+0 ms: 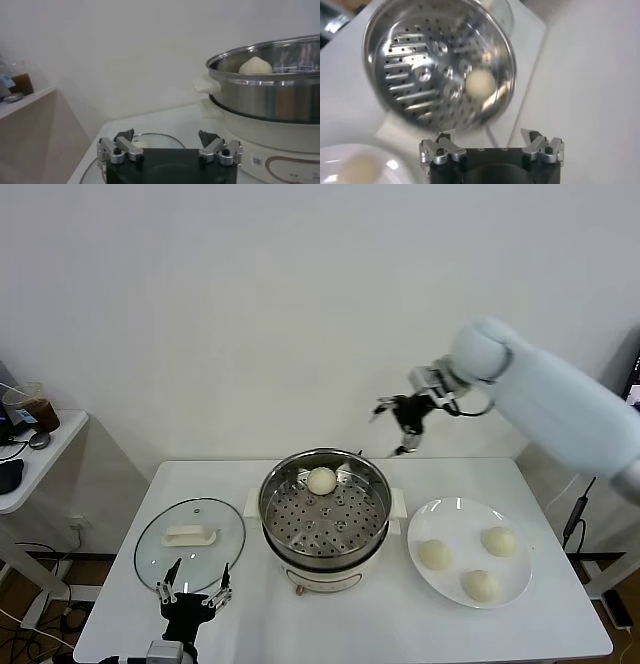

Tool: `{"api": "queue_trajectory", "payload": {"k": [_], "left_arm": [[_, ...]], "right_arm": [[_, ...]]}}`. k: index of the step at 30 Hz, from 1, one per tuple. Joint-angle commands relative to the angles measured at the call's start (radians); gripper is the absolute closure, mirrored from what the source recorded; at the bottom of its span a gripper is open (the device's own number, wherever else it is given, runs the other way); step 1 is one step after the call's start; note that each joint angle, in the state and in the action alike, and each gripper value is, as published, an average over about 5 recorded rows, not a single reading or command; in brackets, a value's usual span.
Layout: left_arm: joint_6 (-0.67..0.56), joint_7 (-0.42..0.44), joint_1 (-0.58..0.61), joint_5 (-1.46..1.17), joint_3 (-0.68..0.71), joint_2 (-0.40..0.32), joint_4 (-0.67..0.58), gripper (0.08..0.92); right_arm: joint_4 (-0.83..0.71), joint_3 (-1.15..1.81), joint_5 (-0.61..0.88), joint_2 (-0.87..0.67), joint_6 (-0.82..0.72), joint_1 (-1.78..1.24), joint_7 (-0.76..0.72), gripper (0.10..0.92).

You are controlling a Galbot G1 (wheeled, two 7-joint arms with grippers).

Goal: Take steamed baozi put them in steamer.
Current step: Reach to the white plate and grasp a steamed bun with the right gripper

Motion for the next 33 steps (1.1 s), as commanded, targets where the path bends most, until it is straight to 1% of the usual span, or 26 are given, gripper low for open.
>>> {"api": "queue_trajectory", "payload": {"k": [1,5,9,17,22,27,33], "left_arm": [[0.002,0.0,-0.001,-0.004,-0.003,0.005,-0.003,0.177],[0.004,0.001,0.003,-0.005,-0.008,0.007,-0.009,0.177],[0.005,0.001,0.007,-0.005,-0.01,0.005,-0.008,0.177],[0.005,0.001,0.018,-0.001,-0.013,-0.001,-0.006,0.177],[0.006,0.003,0.015,0.003,-0.015,0.002,0.001,0.177],[0.008,0.005,0.005,0.006,-0.018,0.005,0.01,0.177],[0.008,0.006,0.005,0.007,-0.015,0.001,0.016,0.177]], "right_arm": [[0.108,-0.016,-0.031,-0.198,-0.213,-0.035,-0.025,0.203],[0.191,-0.044,-0.109,-0.232,-0.197,-0.141,-0.024,0.203],[0.213,-0.019,-0.17,-0.211,-0.186,-0.263,-0.007,0.203],[0.134,0.05,-0.233,-0.086,-0.191,-0.412,0.035,0.203],[0.083,0.076,-0.231,-0.025,-0.207,-0.448,0.059,0.203],[0.063,0.079,-0.233,0.001,-0.202,-0.457,0.055,0.203],[0.059,0.084,-0.276,0.001,-0.191,-0.469,0.044,0.203]]}}
